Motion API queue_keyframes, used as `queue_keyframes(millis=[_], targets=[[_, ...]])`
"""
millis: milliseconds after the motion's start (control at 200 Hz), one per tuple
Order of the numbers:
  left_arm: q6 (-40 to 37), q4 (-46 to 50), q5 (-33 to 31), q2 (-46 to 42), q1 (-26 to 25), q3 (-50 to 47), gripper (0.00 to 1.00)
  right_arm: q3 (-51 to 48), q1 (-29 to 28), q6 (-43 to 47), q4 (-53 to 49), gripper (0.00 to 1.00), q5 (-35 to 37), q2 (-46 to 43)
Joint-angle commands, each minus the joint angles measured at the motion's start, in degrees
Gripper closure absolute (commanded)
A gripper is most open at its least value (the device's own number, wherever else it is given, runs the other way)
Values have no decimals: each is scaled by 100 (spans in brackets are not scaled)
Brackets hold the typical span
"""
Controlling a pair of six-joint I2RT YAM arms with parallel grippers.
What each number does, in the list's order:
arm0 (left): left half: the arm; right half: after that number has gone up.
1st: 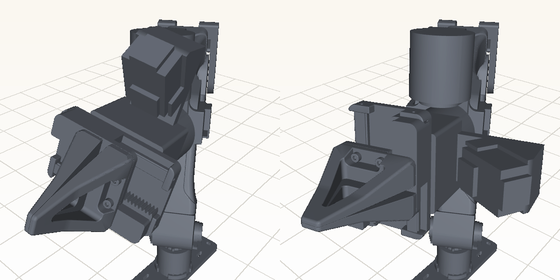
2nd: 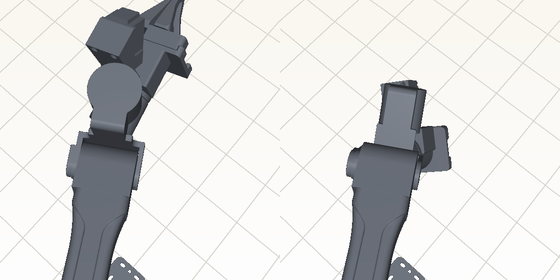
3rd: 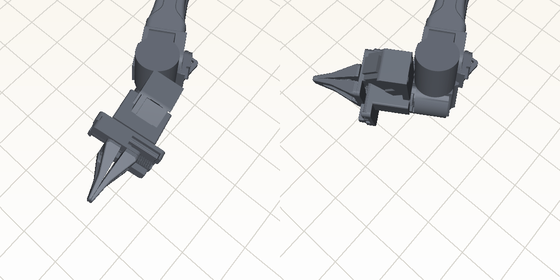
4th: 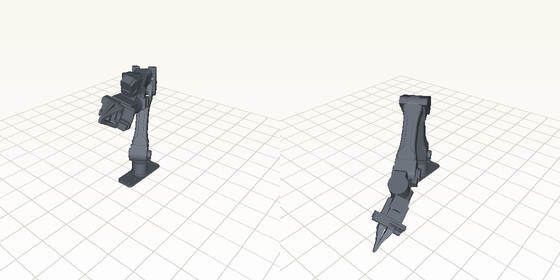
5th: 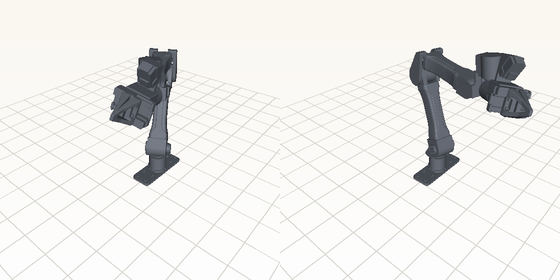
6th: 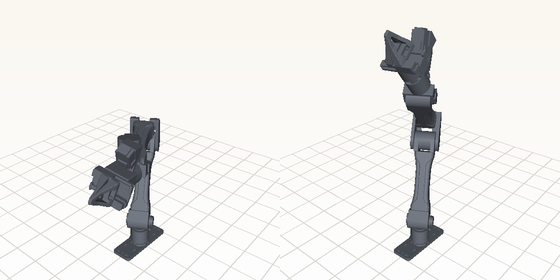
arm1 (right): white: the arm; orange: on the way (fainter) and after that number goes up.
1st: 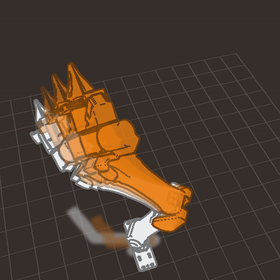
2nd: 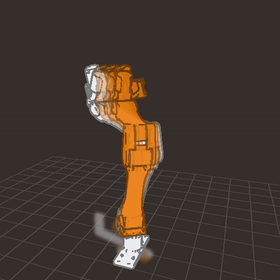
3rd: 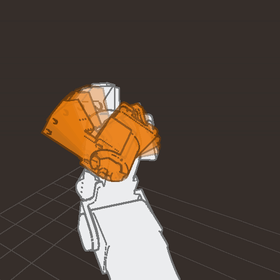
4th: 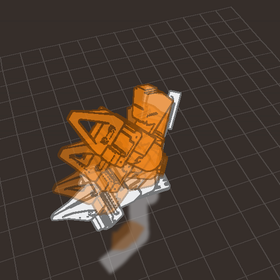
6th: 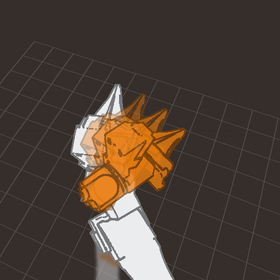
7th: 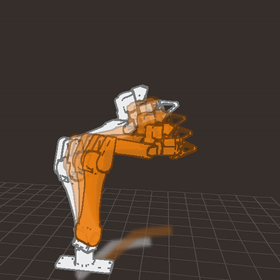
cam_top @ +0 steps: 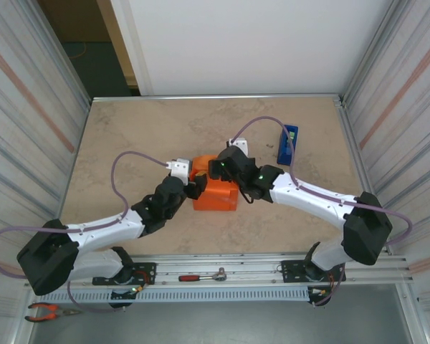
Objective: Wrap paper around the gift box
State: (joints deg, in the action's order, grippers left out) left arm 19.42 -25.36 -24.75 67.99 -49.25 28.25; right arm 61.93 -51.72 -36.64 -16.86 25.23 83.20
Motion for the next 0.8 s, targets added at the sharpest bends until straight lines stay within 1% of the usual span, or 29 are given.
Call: queue_keyframes(millis=[0,170,356,541,691,797], targets=[[79,136,-280,38,-55,215,40,-128,18,-115,-127,4,21,-312],[93,130,-365,176,-153,302,44,-722,-63,-421,-31,2,91,-843],[99,235,-442,243,-213,381,48,-1097,-382,-580,-11,2,319,-1159],[67,300,-477,222,-211,408,50,-1243,-485,-701,-1,2,470,-1034],[-68,371,-453,159,-213,511,49,-1254,-388,-950,-89,7,672,-808],[-307,390,-335,-26,-207,581,44,-1271,-314,-1037,-112,12,646,-744]])
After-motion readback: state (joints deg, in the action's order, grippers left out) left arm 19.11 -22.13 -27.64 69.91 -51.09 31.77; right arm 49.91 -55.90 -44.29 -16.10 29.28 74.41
